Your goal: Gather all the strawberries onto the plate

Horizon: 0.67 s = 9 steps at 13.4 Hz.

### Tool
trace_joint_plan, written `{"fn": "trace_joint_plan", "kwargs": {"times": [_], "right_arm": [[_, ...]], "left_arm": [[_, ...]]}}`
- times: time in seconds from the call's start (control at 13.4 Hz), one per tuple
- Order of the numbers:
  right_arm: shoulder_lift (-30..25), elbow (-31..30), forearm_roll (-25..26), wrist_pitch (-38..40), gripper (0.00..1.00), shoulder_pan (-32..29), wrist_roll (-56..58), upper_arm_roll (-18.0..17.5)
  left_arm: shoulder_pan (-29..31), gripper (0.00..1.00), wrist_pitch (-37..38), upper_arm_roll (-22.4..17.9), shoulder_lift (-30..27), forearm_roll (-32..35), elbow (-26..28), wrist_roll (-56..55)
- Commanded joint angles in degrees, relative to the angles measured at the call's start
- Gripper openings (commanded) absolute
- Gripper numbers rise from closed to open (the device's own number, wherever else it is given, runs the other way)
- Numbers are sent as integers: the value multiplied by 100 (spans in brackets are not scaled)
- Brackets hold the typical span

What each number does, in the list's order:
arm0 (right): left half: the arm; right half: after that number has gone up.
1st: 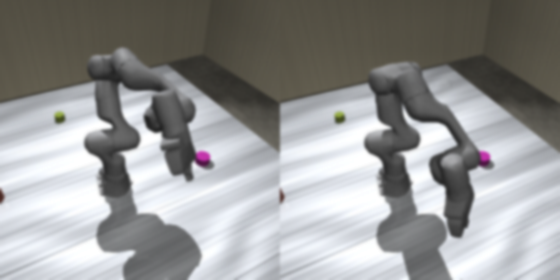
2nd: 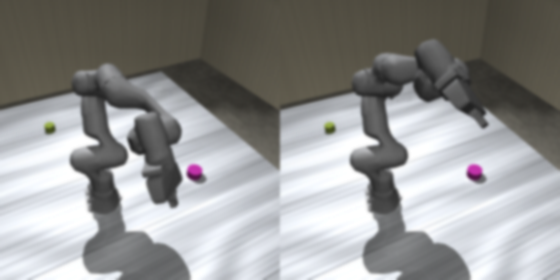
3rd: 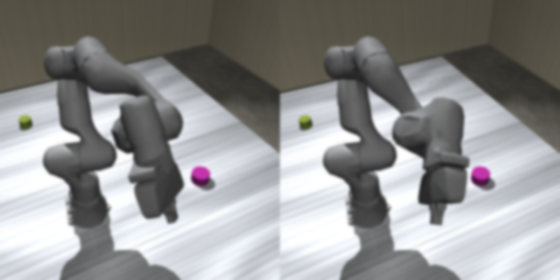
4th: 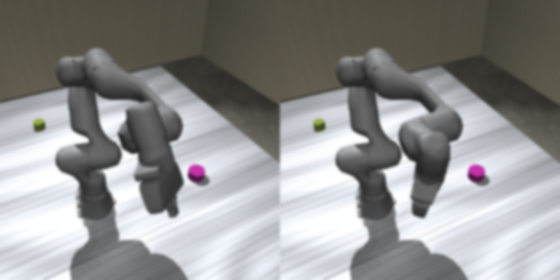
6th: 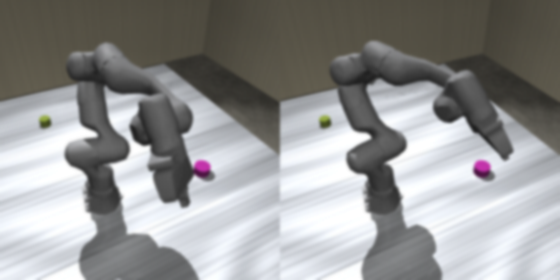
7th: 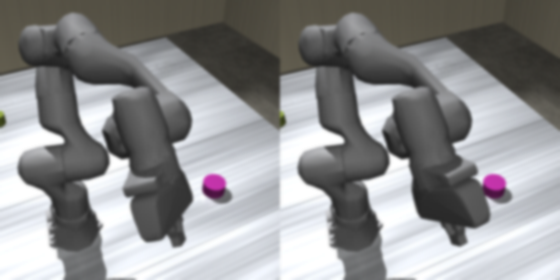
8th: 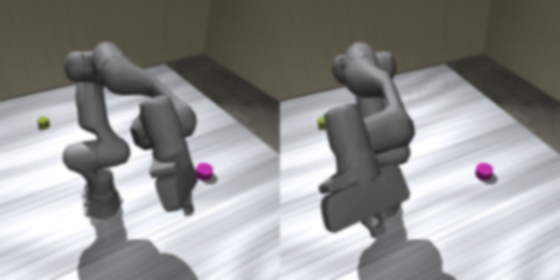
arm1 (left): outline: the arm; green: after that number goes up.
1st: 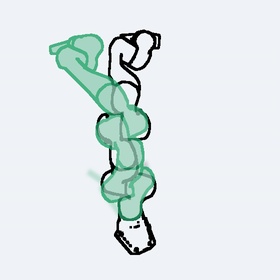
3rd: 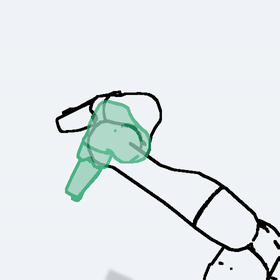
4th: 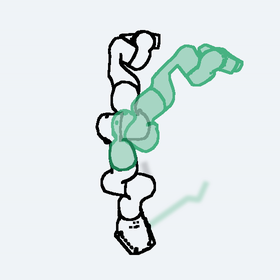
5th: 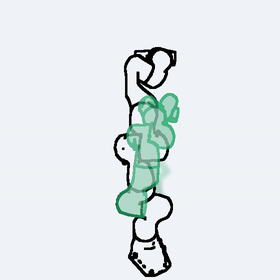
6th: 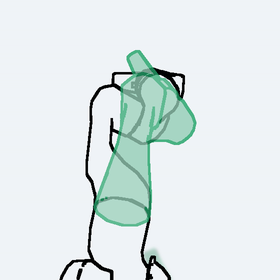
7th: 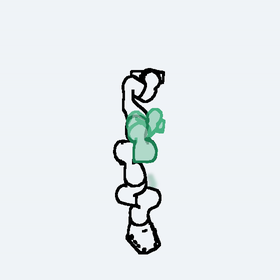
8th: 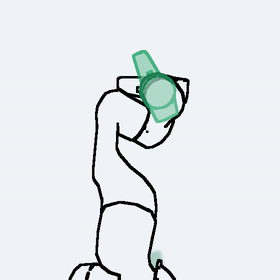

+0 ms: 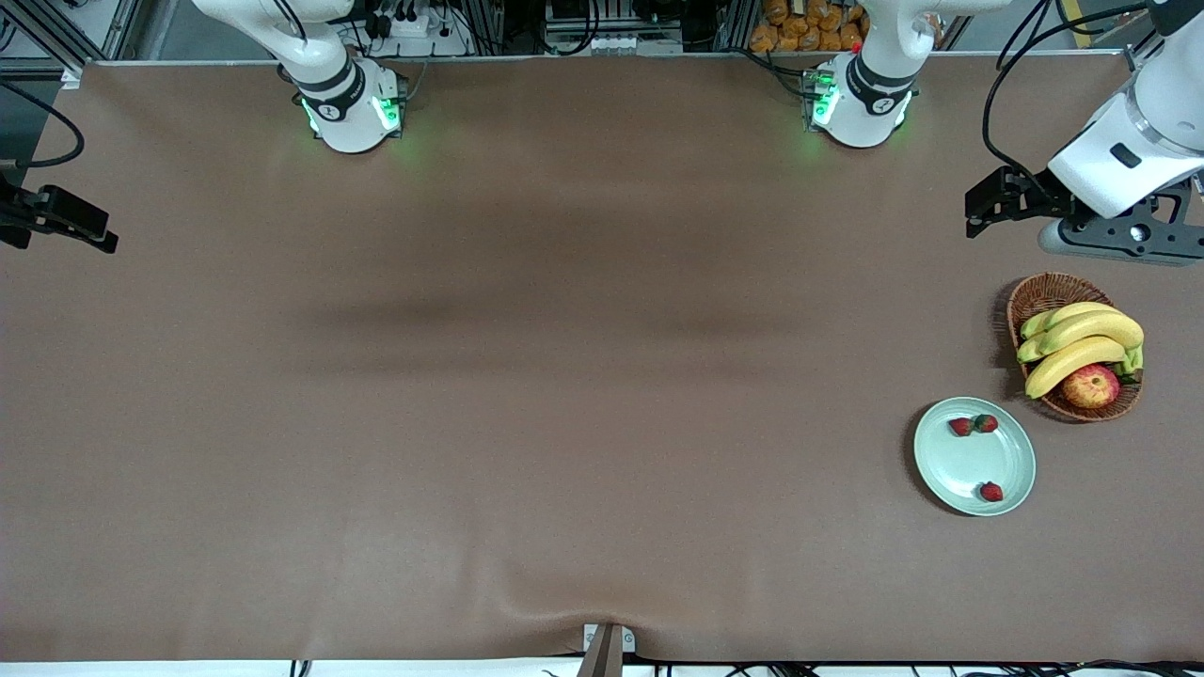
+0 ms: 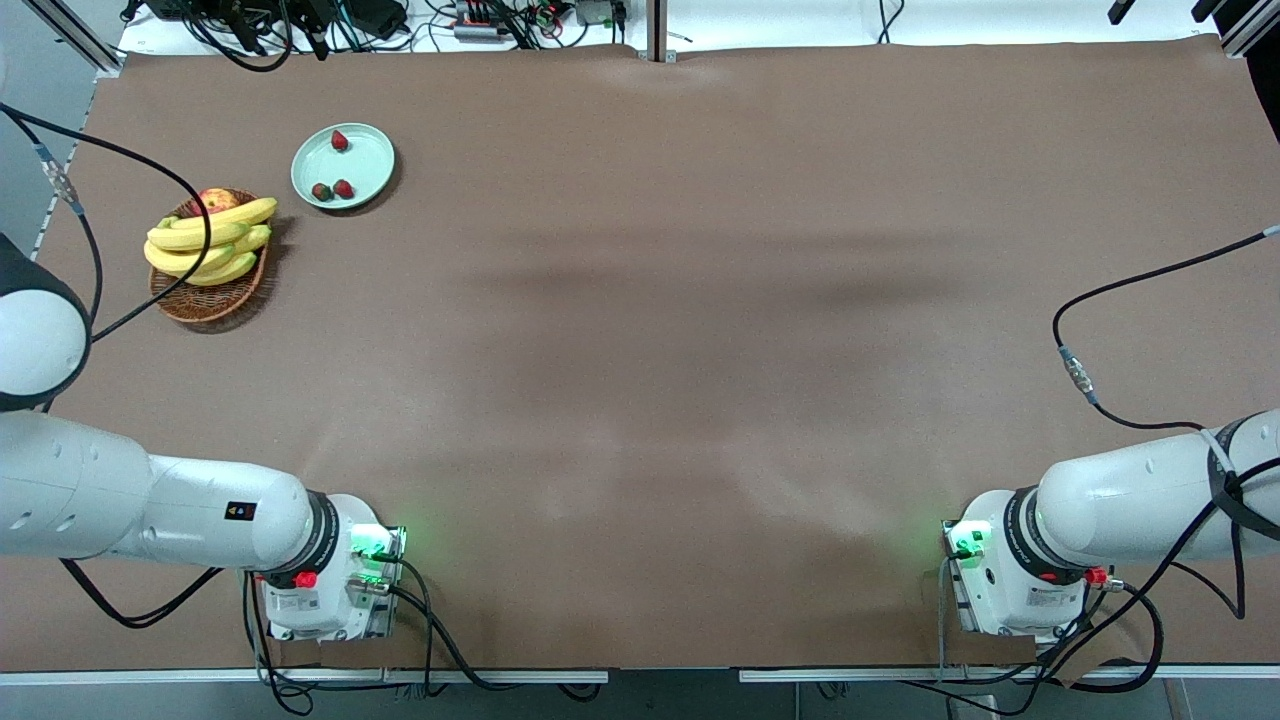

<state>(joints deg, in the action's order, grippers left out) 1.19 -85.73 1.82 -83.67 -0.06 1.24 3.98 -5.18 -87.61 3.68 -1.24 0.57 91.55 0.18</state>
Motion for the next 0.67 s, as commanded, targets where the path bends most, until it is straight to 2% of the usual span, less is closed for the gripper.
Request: {"fn": "trace_joint_plan", "kwargs": {"times": [0.0,0.6], "right_arm": [[65,135,-59,87,100,-143,-9,-100],[57,126,-59,96,100,-169,26,-91]], "left_arm": [[26,100,-20,2,-25,-31,-110,123],[17,100,-11,10,54,-22,-199,123]]}}
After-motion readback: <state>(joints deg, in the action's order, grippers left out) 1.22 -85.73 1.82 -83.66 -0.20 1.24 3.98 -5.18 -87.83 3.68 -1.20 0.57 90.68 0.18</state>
